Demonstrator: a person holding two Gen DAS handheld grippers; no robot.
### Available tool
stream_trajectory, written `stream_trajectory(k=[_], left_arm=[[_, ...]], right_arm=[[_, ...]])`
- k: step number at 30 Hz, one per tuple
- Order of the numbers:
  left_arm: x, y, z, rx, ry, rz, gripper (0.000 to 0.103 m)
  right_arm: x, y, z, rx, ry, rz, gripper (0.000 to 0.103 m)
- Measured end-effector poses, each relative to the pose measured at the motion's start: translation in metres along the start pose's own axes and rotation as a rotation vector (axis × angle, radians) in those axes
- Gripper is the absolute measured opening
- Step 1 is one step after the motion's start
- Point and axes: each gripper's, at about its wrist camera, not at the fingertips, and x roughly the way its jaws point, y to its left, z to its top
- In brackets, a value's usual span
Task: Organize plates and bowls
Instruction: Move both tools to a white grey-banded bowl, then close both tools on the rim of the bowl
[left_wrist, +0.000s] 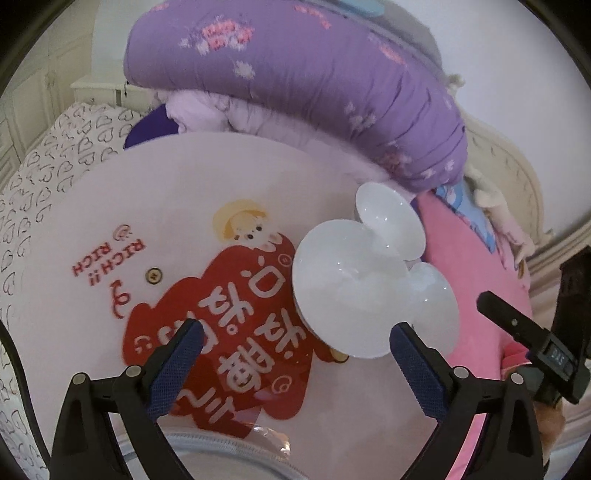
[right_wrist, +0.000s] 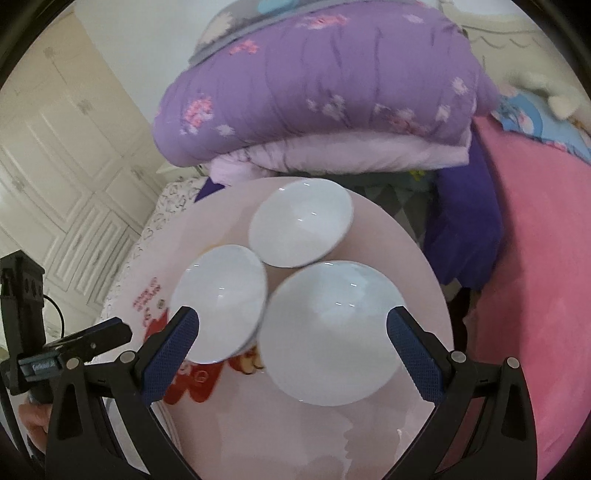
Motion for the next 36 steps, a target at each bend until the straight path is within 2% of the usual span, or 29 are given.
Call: stream_trajectory(k=[4,9,14,16,22,27,28,29,31,32,35,36], left_arm=[[0.026,-0.004,0.008,-0.005,0.021,0.008,0.096],[0.043,-0.004,0.012,-0.039,0.024,0.009,0.095],[0.055,-0.005,0.016,-0.054,0.030,0.013,0.091],[0.058,-0.003,0.017,-0.069,0.035,0.008,0.089],[0.066,0.006,0.018,-0.103,0.066,-0.011,0.075],[0.074,0.009,0.021,-0.122,0.085,-0.031,0.070],[0.076,0.009,0.021,-0.128,0.088,-0.033,0.069],[0.078,0.010,0.022,-0.134,0.093,-0.038,0.066],[0.084,0.010,0.023,-0.146,0.103,-0.048,0.058],[0.088,0.011,0.024,-0.154,0.113,-0.054,0.055],[0.105,0.015,0.026,-0.190,0.155,-0.081,0.036],[0.110,0.017,0.026,-0.205,0.172,-0.093,0.025]], right_arm=[[0.001,-0.004,0.001,0.000,0.011,-0.003,0.103],[0.010,0.016,0.011,-0.078,0.032,0.045,0.099],[0.035,0.034,0.031,-0.117,0.113,0.127,0.076],[0.048,0.038,0.038,-0.113,0.157,0.164,0.070],[0.077,0.036,0.046,-0.109,0.255,0.187,0.054],[0.091,0.037,0.045,-0.130,0.320,0.187,0.046],[0.095,0.037,0.045,-0.133,0.329,0.174,0.040],[0.098,0.036,0.046,-0.138,0.338,0.163,0.033],[0.103,0.035,0.047,-0.139,0.357,0.167,0.030],[0.106,0.035,0.048,-0.142,0.364,0.169,0.025],[0.117,0.038,0.048,-0.172,0.375,0.132,0.015],[0.121,0.041,0.047,-0.181,0.373,0.116,0.014]])
